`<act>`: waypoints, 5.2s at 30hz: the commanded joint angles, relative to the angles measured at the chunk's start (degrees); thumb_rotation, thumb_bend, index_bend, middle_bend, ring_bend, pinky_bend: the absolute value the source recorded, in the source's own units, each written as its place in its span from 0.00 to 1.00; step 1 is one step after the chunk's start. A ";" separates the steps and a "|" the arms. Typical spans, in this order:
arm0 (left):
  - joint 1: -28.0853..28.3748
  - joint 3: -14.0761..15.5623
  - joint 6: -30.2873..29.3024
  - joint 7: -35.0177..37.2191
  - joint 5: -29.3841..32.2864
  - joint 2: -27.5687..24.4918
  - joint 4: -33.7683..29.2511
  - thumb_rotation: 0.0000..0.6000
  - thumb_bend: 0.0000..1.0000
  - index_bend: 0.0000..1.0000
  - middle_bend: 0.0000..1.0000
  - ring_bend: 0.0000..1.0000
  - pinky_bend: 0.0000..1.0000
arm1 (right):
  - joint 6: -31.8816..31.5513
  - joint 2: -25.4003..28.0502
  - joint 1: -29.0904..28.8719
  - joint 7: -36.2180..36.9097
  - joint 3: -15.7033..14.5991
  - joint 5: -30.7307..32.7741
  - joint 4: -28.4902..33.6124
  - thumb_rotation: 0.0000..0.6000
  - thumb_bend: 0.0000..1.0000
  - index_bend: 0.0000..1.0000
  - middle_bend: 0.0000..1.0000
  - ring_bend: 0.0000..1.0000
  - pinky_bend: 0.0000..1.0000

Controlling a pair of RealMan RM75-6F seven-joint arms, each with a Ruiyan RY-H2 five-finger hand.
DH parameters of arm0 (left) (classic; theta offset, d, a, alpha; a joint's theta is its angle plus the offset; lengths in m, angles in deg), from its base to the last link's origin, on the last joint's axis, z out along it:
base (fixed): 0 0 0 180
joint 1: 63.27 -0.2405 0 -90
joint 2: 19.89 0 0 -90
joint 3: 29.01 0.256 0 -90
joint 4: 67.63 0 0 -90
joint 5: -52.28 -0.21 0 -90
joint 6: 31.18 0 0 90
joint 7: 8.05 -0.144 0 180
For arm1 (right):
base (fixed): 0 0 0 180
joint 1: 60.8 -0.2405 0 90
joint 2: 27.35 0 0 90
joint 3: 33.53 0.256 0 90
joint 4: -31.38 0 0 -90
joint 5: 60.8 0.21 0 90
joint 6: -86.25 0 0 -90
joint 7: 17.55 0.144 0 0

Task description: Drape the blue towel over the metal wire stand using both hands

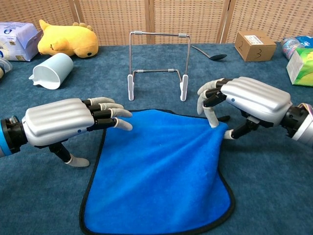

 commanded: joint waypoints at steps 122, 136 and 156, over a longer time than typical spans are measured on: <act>2.23 -22.49 1.33 6.07 27.33 -20.81 -36.38 1.00 0.58 0.79 0.40 0.25 0.08 | 16.74 28.24 -9.14 -7.09 26.28 29.60 45.75 1.00 0.41 1.00 0.50 0.31 0.23; 6.40 -28.56 6.38 7.25 35.74 -19.24 -33.56 1.00 0.58 0.79 0.40 0.25 0.07 | 22.50 30.13 -13.96 -8.05 30.97 39.31 41.66 1.00 0.41 1.00 0.50 0.31 0.23; 13.77 -33.14 11.14 7.22 42.95 -10.17 -18.34 1.00 0.58 0.79 0.40 0.24 0.07 | 29.44 26.85 -21.87 -10.22 31.96 48.04 28.73 1.00 0.41 1.00 0.50 0.31 0.23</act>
